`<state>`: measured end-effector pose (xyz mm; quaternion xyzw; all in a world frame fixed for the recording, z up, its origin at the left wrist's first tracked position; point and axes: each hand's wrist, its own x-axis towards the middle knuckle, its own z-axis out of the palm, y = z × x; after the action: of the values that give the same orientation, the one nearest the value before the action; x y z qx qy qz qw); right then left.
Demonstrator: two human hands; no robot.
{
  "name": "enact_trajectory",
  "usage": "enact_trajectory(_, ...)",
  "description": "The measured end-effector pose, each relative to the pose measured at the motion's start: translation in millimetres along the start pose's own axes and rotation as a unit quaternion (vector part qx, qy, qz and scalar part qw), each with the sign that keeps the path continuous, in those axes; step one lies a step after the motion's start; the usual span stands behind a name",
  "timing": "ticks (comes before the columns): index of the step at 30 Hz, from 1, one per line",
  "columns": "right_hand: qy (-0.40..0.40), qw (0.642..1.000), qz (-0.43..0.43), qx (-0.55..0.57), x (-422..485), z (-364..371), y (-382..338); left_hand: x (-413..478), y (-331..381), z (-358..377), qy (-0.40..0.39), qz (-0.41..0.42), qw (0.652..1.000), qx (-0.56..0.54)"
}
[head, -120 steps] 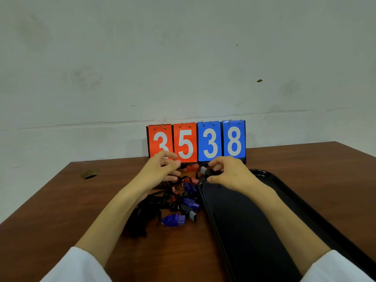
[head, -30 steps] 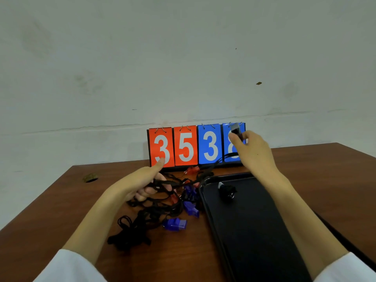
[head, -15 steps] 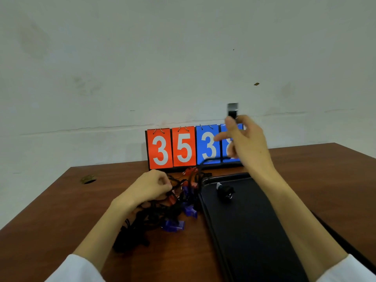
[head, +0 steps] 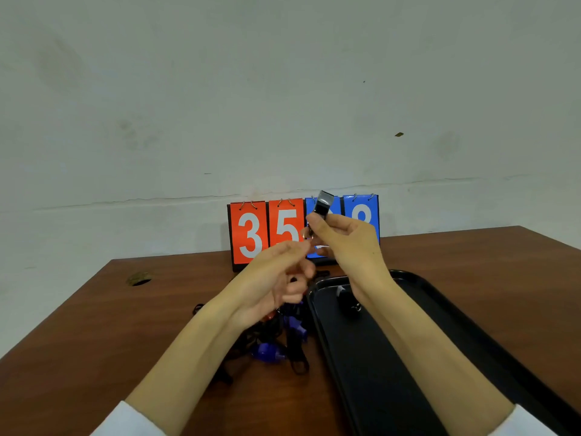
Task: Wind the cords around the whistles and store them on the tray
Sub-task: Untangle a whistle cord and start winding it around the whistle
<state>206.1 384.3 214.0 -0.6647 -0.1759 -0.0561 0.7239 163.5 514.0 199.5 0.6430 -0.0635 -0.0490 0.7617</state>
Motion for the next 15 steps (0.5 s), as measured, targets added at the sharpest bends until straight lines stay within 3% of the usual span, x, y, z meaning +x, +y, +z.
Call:
enact_trajectory(7,0.032,0.999,0.010,-0.027,11,-17,4,-1,7,-12,0.037,-0.037,0.991,0.126)
enact_trajectory(12,-0.006,0.962,-0.052,-0.268,15,-32,2,-6,18,-24,0.058,-0.039,0.946,0.316)
enact_trajectory(15,-0.074,0.933,-0.037,-0.351,14,-36,-2,-6,23,-30,0.087,0.034,0.907,0.411)
